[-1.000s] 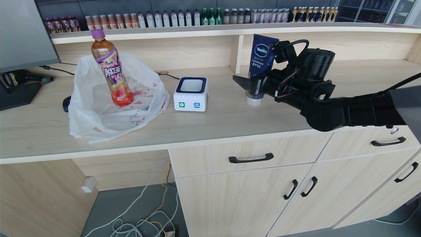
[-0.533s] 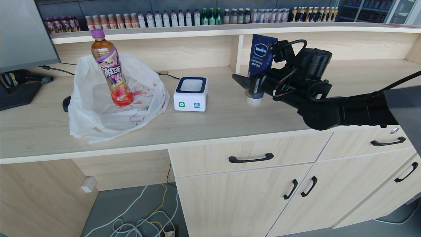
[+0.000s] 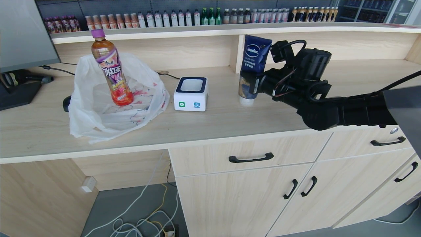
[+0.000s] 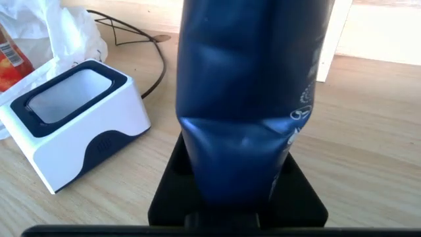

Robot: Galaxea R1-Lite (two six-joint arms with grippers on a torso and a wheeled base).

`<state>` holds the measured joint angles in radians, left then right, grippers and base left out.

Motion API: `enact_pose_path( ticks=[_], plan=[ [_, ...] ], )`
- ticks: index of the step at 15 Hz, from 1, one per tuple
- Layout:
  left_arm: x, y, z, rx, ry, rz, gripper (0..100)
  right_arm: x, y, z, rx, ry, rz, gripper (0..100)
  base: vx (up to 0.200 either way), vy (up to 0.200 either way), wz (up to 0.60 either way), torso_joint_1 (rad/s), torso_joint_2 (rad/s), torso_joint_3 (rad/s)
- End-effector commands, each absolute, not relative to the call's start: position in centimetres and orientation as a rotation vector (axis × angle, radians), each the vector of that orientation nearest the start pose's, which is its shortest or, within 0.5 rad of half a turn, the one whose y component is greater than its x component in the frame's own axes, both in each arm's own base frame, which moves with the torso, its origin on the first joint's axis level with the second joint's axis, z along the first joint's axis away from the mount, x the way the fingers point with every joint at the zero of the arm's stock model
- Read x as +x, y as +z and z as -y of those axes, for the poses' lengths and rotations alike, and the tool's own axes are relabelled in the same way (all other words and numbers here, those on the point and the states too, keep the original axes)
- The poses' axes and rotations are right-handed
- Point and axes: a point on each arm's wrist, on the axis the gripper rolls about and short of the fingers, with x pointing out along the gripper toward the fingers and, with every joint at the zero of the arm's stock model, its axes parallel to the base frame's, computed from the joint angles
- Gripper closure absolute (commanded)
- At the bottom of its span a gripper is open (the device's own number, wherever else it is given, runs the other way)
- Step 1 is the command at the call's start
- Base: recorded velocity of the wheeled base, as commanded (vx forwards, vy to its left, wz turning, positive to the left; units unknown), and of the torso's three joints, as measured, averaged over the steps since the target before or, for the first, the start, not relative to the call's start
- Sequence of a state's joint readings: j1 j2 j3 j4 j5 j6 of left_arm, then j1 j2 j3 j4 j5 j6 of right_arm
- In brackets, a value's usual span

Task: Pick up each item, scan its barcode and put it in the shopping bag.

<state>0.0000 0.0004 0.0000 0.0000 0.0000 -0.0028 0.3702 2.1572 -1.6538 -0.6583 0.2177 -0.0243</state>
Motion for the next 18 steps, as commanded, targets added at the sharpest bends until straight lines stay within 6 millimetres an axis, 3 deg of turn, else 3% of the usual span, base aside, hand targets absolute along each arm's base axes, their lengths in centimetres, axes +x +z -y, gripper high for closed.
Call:
enact_pose_path(
  ticks=[1, 7, 12, 18],
  plan=[
    [-2.3, 7.5, 0.0, -0.003, 0.000, 0.000, 100, 42.1, 25.1, -16.9, -0.011, 0.586, 0.173, 100, 0.000, 0.000, 0.00, 0.000, 0.00, 0.000],
    [-2.3, 7.5, 0.0, -0.003, 0.000, 0.000, 100, 41.0, 26.7, -16.5, -0.009, 0.585, 0.204, 100, 0.000, 0.000, 0.00, 0.000, 0.00, 0.000],
    [-2.3, 7.5, 0.0, -0.003, 0.000, 0.000, 100, 37.3, 30.2, -15.0, 0.013, 0.588, 0.258, 100, 0.000, 0.000, 0.00, 0.000, 0.00, 0.000],
    [-2.3, 7.5, 0.0, -0.003, 0.000, 0.000, 100, 33.4, 32.0, -13.7, 0.074, 0.602, 0.342, 100, 0.000, 0.000, 0.00, 0.000, 0.00, 0.000]
  ],
)
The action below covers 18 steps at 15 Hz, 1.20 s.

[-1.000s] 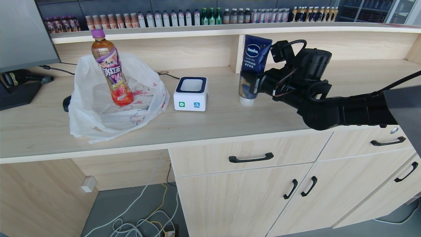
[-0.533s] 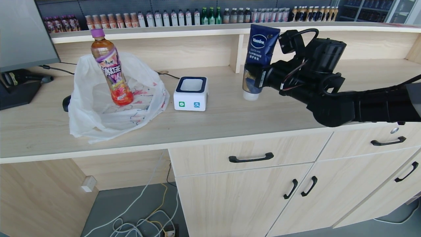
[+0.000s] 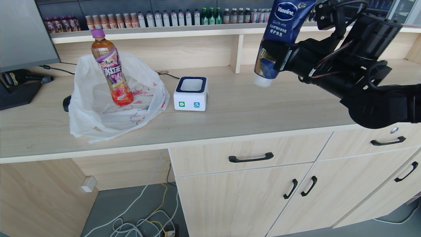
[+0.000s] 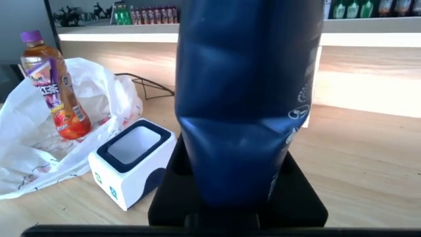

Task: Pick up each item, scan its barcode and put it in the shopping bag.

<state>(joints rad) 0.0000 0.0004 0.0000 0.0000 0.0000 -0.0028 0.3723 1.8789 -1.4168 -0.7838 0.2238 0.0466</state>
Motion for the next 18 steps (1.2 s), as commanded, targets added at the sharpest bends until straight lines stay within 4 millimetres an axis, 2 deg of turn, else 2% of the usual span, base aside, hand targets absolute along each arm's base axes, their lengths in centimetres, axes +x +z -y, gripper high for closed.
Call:
enact_pose_path(
  ticks=[1, 2, 5, 7, 8, 9, 11, 14, 15, 18],
  plan=[
    [-2.3, 7.5, 0.0, -0.003, 0.000, 0.000, 100, 32.6, 32.0, -13.9, 0.081, 0.617, 0.339, 100, 0.000, 0.000, 0.00, 0.000, 0.00, 0.000],
    [-2.3, 7.5, 0.0, -0.003, 0.000, 0.000, 100, 31.8, 31.8, -14.0, 0.098, 0.630, 0.334, 100, 0.000, 0.000, 0.00, 0.000, 0.00, 0.000],
    [-2.3, 7.5, 0.0, -0.003, 0.000, 0.000, 100, 30.7, 29.6, -14.7, 0.091, 0.651, 0.347, 100, 0.000, 0.000, 0.00, 0.000, 0.00, 0.000],
    [-2.3, 7.5, 0.0, -0.003, 0.000, 0.000, 100, 29.4, 27.3, -15.2, 0.081, 0.624, 0.356, 100, 0.000, 0.000, 0.00, 0.000, 0.00, 0.000],
    [-2.3, 7.5, 0.0, -0.003, 0.000, 0.000, 100, 28.9, 26.7, -15.5, 0.087, 0.616, 0.355, 100, 0.000, 0.000, 0.00, 0.000, 0.00, 0.000],
    [-2.3, 7.5, 0.0, -0.003, 0.000, 0.000, 100, 27.4, 25.4, -16.4, 0.107, 0.611, 0.355, 100, 0.000, 0.000, 0.00, 0.000, 0.00, 0.000],
    [-2.3, 7.5, 0.0, -0.003, 0.000, 0.000, 100, 25.9, 24.6, -17.3, 0.102, 0.601, 0.381, 100, 0.000, 0.000, 0.00, 0.000, 0.00, 0.000],
    [-2.3, 7.5, 0.0, -0.003, 0.000, 0.000, 100, 23.5, 24.5, -18.4, 0.057, 0.589, 0.411, 100, 0.000, 0.000, 0.00, 0.000, 0.00, 0.000],
    [-2.3, 7.5, 0.0, -0.003, 0.000, 0.000, 100, 22.2, 24.1, -18.6, 0.007, 0.603, 0.408, 100, 0.000, 0.000, 0.00, 0.000, 0.00, 0.000],
    [-2.3, 7.5, 0.0, -0.003, 0.000, 0.000, 100, 19.5, 21.0, -16.6, -0.089, 0.601, 0.356, 100, 0.000, 0.000, 0.00, 0.000, 0.00, 0.000]
  ],
)
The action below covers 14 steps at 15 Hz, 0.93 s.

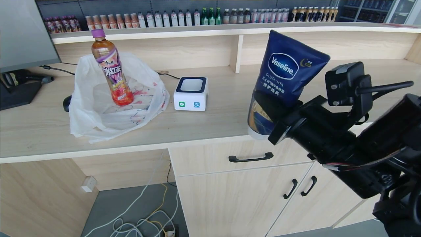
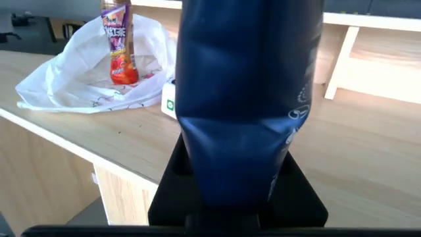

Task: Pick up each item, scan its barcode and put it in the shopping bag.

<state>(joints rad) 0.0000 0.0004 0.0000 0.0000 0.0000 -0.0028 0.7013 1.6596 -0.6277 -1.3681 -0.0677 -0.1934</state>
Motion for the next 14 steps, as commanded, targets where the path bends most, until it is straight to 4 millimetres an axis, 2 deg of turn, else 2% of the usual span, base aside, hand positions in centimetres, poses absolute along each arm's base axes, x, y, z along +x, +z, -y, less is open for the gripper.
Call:
enact_pose_path(
  ticks=[1, 4, 8, 12, 14],
  plan=[
    [-2.3, 7.5, 0.0, -0.003, 0.000, 0.000, 100, 19.0, 20.6, -16.2, -0.091, 0.587, 0.351, 100, 0.000, 0.000, 0.00, 0.000, 0.00, 0.000],
    [-2.3, 7.5, 0.0, -0.003, 0.000, 0.000, 100, 16.8, 20.0, -15.1, -0.171, 0.554, 0.410, 100, 0.000, 0.000, 0.00, 0.000, 0.00, 0.000],
    [-2.3, 7.5, 0.0, -0.003, 0.000, 0.000, 100, 13.4, 18.8, -17.4, -0.342, 0.699, 0.465, 100, 0.000, 0.000, 0.00, 0.000, 0.00, 0.000],
    [-2.3, 7.5, 0.0, -0.003, 0.000, 0.000, 100, 11.1, 18.5, -19.3, -0.494, 0.795, 0.560, 100, 0.000, 0.000, 0.00, 0.000, 0.00, 0.000],
    [-2.3, 7.5, 0.0, -0.003, 0.000, 0.000, 100, 10.5, 17.9, -19.6, -0.554, 0.825, 0.574, 100, 0.000, 0.000, 0.00, 0.000, 0.00, 0.000]
  ],
)
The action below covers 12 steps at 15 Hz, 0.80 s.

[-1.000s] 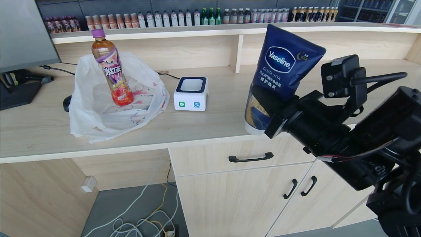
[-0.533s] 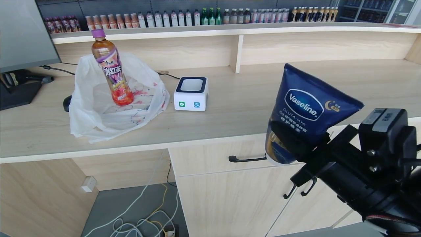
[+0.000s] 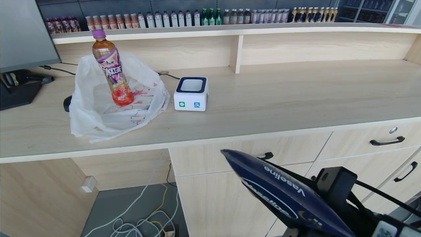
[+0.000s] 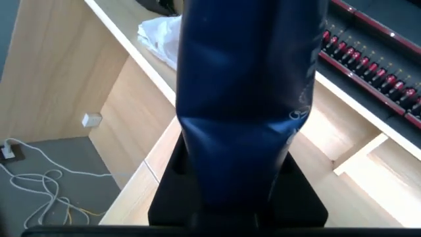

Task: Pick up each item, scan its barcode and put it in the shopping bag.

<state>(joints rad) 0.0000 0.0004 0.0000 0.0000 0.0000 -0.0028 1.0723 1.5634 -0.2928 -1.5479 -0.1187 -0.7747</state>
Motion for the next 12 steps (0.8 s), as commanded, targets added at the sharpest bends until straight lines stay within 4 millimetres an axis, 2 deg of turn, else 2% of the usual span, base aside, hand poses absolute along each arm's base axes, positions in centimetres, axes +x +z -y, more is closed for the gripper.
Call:
enact_pose_path(
  ticks=[1, 3, 7, 9, 12],
  plan=[
    [-2.3, 7.5, 0.0, -0.003, 0.000, 0.000, 100, 10.0, 17.6, -19.5, -0.607, 0.839, 0.598, 100, 0.000, 0.000, 0.00, 0.000, 0.00, 0.000],
    [-2.3, 7.5, 0.0, -0.003, 0.000, 0.000, 100, 9.4, 17.5, -19.6, -0.643, 0.862, 0.634, 100, 0.000, 0.000, 0.00, 0.000, 0.00, 0.000],
    [-2.3, 7.5, 0.0, -0.003, 0.000, 0.000, 100, 9.4, 18.7, -20.2, -0.747, 0.883, 0.814, 100, 0.000, 0.000, 0.00, 0.000, 0.00, 0.000],
    [-2.3, 7.5, 0.0, -0.003, 0.000, 0.000, 100, 9.6, 19.1, -21.4, -0.765, 0.926, 0.893, 100, 0.000, 0.000, 0.00, 0.000, 0.00, 0.000],
    [-2.3, 7.5, 0.0, -0.003, 0.000, 0.000, 100, 10.1, 19.0, -21.5, -0.909, 0.837, 0.984, 100, 0.000, 0.000, 0.00, 0.000, 0.00, 0.000]
  ],
)
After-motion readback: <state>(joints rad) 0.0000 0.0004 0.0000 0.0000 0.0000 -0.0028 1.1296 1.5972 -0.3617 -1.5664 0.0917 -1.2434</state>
